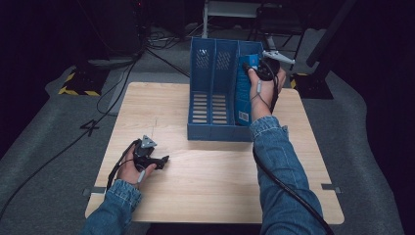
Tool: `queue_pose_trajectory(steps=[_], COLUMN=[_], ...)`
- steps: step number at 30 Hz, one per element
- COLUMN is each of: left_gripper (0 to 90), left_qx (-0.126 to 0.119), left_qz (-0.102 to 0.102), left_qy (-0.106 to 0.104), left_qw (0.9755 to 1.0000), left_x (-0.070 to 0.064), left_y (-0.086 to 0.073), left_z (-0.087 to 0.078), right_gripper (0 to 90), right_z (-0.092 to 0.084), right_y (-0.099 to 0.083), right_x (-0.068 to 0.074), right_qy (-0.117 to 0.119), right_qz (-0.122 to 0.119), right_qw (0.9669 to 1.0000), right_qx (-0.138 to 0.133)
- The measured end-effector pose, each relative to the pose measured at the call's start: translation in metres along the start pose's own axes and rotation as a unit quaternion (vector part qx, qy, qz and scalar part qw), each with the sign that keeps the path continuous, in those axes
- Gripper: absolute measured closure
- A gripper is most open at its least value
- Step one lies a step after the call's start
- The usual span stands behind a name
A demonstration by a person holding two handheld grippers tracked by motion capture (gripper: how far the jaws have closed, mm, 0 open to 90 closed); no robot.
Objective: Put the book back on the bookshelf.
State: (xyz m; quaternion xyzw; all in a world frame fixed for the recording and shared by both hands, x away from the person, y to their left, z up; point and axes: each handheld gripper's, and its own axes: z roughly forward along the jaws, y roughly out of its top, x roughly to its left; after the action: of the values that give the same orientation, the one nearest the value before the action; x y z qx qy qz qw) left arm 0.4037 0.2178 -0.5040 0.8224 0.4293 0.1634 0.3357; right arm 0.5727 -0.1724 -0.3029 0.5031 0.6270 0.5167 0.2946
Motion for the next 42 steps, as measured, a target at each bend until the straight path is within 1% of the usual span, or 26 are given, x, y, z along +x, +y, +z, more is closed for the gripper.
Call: queue_pose_trajectory(steps=[2, 3, 4, 5, 6, 7, 8, 10, 11, 13, 15, 17, 19, 20, 21, 22, 24, 26, 27, 28, 30, 33, 35, 38, 39, 42], left_gripper=[18.2, 18.2, 18.2, 18.2, 18.2, 18.1, 18.1, 18.1, 18.1, 18.1, 18.1, 18.1, 18.1, 18.1, 18.1, 18.1, 18.0, 18.0, 18.0, 18.0, 17.9, 17.8, 17.8, 17.8, 17.8, 17.8], left_qx=[0.0, 0.0, -0.002, -0.001, -0.001, -0.002, -0.001, -0.002, -0.002, -0.002, -0.002, -0.002, -0.002, 0.0, -0.001, -0.001, -0.001, -0.001, -0.001, -0.001, -0.001, -0.001, -0.001, -0.001, -0.001, 0.001], left_qz=[0.001, 0.001, 0.001, 0.0, 0.001, 0.001, 0.001, 0.0, 0.0, 0.001, 0.004, 0.004, 0.004, 0.004, 0.004, 0.004, 0.004, 0.004, 0.004, 0.004, 0.004, 0.004, 0.002, 0.003, 0.002, 0.003], left_qy=[0.0, 0.0, 0.001, 0.001, 0.001, 0.001, 0.001, 0.0, 0.0, 0.0, 0.0, 0.0, 0.0, -0.001, -0.001, -0.001, -0.001, -0.001, -0.001, -0.001, -0.001, -0.001, -0.002, -0.002, -0.001, -0.002], left_qw=[1.0, 1.0, 1.0, 1.0, 1.0, 1.0, 1.0, 1.0, 1.0, 1.0, 1.0, 1.0, 1.0, 1.0, 1.0, 1.0, 1.0, 1.0, 1.0, 1.0, 1.0, 1.0, 1.0, 1.0, 1.0, 1.0], left_x=[0.0, 0.0, 0.0, 0.0, 0.0, 0.0, 0.0, 0.0, 0.0, 0.0, 0.0, 0.0, 0.0, 0.0, 0.0, 0.0, 0.0, 0.0, 0.0, 0.0, 0.0, 0.0, -0.001, -0.001, -0.001, -0.001], left_y=[0.0, 0.0, 0.0, 0.0, 0.0, 0.0, 0.0, 0.0, 0.0, 0.0, 0.0, 0.0, 0.0, 0.0, 0.0, 0.0, 0.0, 0.0, 0.0, 0.0, 0.0, 0.0, -0.001, -0.001, -0.001, -0.001], left_z=[0.0, 0.0, 0.0, 0.0, 0.0, 0.0, 0.0, 0.0, 0.0, 0.0, 0.0, 0.0, 0.0, 0.0, 0.0, 0.0, 0.0, 0.0, 0.0, 0.0, 0.0, 0.0, 0.0, 0.0, 0.0, -0.001], right_gripper=[56.7, 56.7, 49.0, 49.0, 48.7, 50.8, 50.8, 59.8, 59.8, 61.1, 61.7, 61.7, 61.8, 61.8, 61.8, 61.8, 61.7, 61.7, 61.6, 61.6, 61.5, 61.6, 61.6, 61.5, 61.6, 61.7], right_z=[0.003, 0.003, 0.006, 0.006, 0.015, 0.02, 0.02, 0.028, 0.028, 0.028, 0.024, 0.021, 0.013, 0.002, -0.004, -0.007, -0.008, -0.006, 0.002, 0.002, 0.008, 0.006, -0.003, -0.015, -0.024, -0.034], right_y=[0.008, 0.008, 0.019, 0.019, 0.027, 0.029, 0.029, 0.03, 0.03, 0.032, 0.036, 0.038, 0.042, 0.046, 0.047, 0.047, 0.036, 0.03, 0.015, 0.015, 0.004, 0.01, 0.012, 0.012, 0.014, 0.023], right_x=[0.002, 0.002, 0.006, 0.006, 0.01, 0.011, 0.011, 0.013, 0.013, 0.015, 0.018, 0.019, 0.02, 0.02, 0.019, 0.017, 0.009, 0.006, 0.003, 0.003, 0.001, 0.01, 0.014, 0.013, 0.01, 0.009], right_qy=[-0.011, -0.011, -0.029, -0.029, -0.054, -0.057, -0.057, -0.053, -0.053, -0.06, -0.059, -0.058, -0.056, -0.05, -0.047, -0.044, -0.03, -0.024, -0.026, -0.026, -0.021, -0.034, -0.036, -0.026, -0.019, -0.013], right_qz=[-0.015, -0.015, -0.023, -0.023, -0.041, -0.045, -0.045, -0.037, -0.037, -0.043, -0.05, -0.052, -0.059, -0.067, -0.067, -0.061, -0.05, -0.045, -0.045, -0.045, -0.042, -0.066, -0.069, -0.06, -0.04, -0.02], right_qw=[0.9997, 0.9997, 0.9992, 0.9992, 0.9957, 0.9933, 0.9933, 0.9887, 0.9887, 0.9865, 0.9856, 0.9859, 0.9893, 0.9943, 0.9958, 0.9968, 0.9982, 0.9986, 0.9987, 0.9987, 0.9987, 0.9973, 0.997, 0.9977, 0.9984, 0.9985], right_qx=[0.013, 0.013, 0.012, 0.012, 0.062, 0.09, 0.09, 0.135, 0.135, 0.146, 0.151, 0.148, 0.121, 0.067, 0.041, 0.025, -0.012, -0.016, -0.001, -0.001, -0.02, 0.006, 0.003, -0.018, -0.035, -0.05])
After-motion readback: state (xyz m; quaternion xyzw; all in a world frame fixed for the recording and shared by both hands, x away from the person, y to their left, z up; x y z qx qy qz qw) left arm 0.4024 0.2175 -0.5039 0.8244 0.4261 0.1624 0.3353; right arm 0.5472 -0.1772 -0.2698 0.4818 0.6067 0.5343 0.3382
